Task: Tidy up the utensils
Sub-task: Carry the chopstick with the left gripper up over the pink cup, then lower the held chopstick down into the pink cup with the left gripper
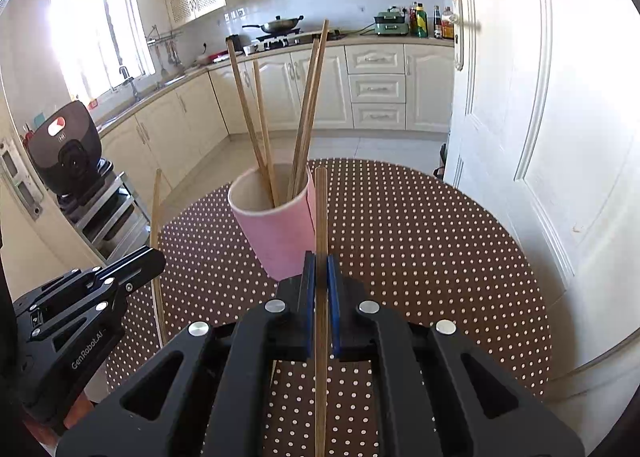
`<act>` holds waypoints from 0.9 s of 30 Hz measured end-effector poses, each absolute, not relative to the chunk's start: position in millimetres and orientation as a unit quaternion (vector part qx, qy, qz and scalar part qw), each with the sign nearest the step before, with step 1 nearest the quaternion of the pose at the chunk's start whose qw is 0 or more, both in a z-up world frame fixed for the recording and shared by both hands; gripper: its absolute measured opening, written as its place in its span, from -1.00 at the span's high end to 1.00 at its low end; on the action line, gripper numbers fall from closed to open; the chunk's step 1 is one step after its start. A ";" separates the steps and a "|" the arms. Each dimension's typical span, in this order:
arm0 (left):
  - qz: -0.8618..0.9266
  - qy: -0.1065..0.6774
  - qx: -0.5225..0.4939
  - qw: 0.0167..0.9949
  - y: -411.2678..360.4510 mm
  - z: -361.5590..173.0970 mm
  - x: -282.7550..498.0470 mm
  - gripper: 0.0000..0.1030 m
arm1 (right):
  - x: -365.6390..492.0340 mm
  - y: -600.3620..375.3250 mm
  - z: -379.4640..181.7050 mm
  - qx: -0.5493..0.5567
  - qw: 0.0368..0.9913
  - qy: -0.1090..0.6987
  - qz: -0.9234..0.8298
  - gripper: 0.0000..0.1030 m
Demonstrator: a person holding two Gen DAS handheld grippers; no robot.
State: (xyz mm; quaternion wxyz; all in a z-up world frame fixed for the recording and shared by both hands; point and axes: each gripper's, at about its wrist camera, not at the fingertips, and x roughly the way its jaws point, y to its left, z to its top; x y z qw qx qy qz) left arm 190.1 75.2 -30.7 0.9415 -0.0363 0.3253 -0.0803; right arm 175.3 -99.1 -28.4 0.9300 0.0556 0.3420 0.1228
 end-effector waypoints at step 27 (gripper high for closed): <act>-0.076 0.264 -0.020 0.961 58.7 17.3 191.3 0.89 | 187.2 -96.4 35.1 0.061 0.953 0.266 0.128 0.91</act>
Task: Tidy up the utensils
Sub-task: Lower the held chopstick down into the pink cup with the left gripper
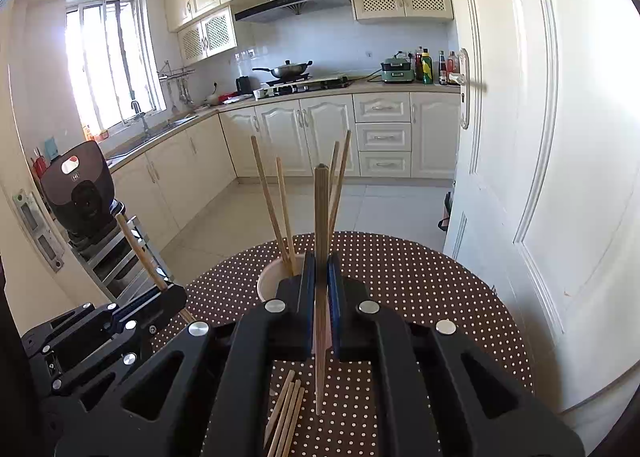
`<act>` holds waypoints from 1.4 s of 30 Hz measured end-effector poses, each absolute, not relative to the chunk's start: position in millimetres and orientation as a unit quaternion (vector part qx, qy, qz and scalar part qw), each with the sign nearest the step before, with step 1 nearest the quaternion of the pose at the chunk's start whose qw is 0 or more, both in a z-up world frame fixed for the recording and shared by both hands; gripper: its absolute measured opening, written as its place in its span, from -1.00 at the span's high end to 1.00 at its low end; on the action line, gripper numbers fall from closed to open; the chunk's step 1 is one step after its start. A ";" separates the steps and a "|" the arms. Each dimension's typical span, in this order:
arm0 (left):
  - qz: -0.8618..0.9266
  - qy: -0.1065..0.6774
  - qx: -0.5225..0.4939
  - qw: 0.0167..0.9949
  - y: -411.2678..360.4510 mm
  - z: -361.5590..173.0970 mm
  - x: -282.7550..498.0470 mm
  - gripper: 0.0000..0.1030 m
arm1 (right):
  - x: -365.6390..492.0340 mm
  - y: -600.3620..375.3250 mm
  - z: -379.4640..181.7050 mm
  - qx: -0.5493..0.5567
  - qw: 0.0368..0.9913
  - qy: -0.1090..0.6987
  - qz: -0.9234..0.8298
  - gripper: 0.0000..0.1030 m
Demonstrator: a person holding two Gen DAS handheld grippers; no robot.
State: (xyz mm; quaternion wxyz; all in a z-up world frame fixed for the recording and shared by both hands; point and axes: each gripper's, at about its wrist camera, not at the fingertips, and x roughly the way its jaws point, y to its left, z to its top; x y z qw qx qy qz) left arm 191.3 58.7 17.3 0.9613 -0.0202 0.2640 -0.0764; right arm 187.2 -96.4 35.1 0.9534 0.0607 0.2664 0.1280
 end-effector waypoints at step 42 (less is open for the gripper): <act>-0.080 0.179 -0.019 0.980 49.7 108.3 224.6 0.89 | 212.6 -113.4 113.3 0.084 0.975 0.162 0.129 0.91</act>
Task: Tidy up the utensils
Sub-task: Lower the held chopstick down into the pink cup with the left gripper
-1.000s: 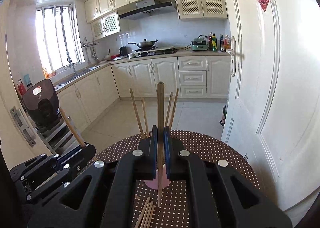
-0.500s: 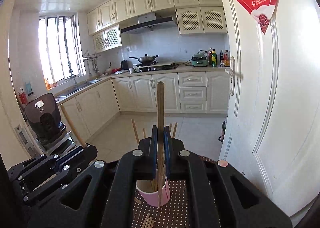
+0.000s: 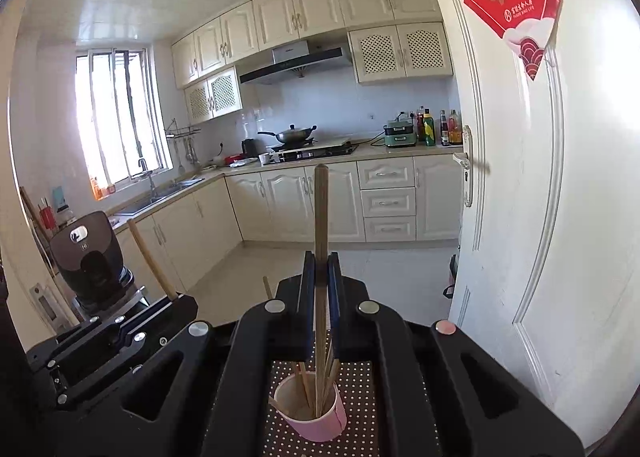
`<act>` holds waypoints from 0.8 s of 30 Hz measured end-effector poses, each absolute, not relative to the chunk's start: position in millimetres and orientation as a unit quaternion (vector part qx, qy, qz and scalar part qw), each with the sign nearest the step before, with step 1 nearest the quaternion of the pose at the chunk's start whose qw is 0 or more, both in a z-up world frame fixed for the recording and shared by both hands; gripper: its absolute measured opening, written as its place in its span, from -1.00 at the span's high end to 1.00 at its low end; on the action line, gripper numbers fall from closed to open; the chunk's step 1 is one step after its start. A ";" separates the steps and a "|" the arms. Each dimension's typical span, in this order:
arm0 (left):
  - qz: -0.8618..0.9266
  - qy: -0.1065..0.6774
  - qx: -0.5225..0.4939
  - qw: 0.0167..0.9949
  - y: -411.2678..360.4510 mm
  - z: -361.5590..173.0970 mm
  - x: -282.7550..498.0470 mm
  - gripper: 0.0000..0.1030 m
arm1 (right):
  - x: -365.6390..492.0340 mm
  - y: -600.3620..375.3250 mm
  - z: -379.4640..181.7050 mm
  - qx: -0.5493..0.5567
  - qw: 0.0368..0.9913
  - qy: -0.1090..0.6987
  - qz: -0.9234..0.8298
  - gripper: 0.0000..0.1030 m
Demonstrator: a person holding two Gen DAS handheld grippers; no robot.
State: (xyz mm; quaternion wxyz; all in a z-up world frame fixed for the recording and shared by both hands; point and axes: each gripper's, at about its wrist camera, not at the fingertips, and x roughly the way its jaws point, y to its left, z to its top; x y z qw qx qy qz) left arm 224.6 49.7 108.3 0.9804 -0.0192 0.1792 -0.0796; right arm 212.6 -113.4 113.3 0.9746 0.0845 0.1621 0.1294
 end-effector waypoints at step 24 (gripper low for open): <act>-0.073 0.254 -0.034 0.964 57.3 39.7 296.1 0.89 | 276.0 -100.4 50.1 0.103 0.954 0.253 0.123 0.90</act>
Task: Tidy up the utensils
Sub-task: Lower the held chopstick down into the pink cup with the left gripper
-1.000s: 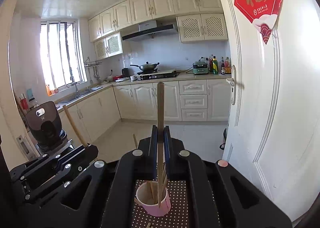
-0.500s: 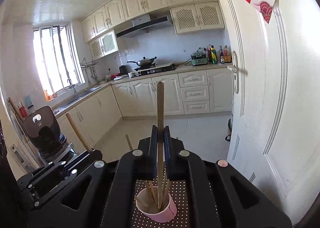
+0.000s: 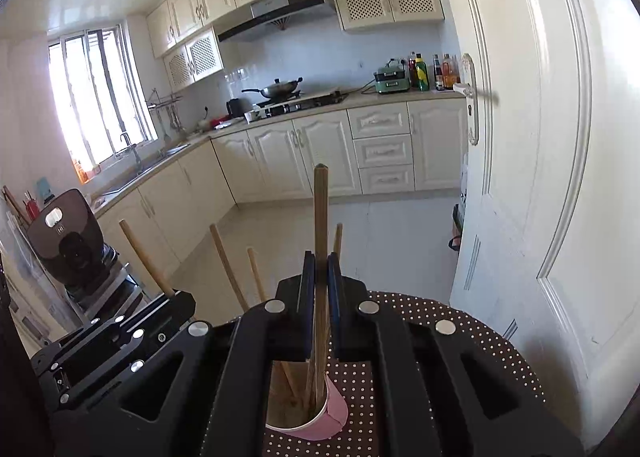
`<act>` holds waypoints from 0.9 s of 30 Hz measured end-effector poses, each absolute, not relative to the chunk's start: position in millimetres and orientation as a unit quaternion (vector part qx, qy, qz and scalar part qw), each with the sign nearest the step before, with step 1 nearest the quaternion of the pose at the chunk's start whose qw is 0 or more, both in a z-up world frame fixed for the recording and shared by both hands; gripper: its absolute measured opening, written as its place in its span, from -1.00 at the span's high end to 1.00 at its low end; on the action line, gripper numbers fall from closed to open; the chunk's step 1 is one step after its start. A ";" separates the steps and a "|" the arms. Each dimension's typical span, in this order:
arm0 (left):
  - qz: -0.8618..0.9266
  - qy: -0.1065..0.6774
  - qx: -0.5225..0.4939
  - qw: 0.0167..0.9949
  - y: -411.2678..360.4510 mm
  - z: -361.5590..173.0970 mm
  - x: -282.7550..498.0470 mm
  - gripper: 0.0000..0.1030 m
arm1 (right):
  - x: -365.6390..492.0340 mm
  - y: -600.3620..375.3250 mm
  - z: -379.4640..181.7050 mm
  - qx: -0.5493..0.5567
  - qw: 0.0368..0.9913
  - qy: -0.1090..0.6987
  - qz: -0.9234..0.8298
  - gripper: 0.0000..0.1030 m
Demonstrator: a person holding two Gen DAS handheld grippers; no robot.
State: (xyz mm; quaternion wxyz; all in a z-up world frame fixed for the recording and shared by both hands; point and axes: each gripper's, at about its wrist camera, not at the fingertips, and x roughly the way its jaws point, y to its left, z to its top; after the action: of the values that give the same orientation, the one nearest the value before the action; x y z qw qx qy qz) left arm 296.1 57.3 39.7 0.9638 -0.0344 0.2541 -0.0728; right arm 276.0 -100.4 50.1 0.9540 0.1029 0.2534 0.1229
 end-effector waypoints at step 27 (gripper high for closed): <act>-0.072 0.287 -0.023 0.955 56.7 11.3 314.7 0.86 | 285.4 -87.9 26.9 0.084 0.943 0.297 0.126 0.84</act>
State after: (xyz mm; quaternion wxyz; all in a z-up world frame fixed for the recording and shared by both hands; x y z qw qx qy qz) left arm 314.7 56.7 11.3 0.9549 -0.0229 0.2872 -0.0719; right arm 285.4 -87.9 26.9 0.9427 0.0836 0.2974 0.1257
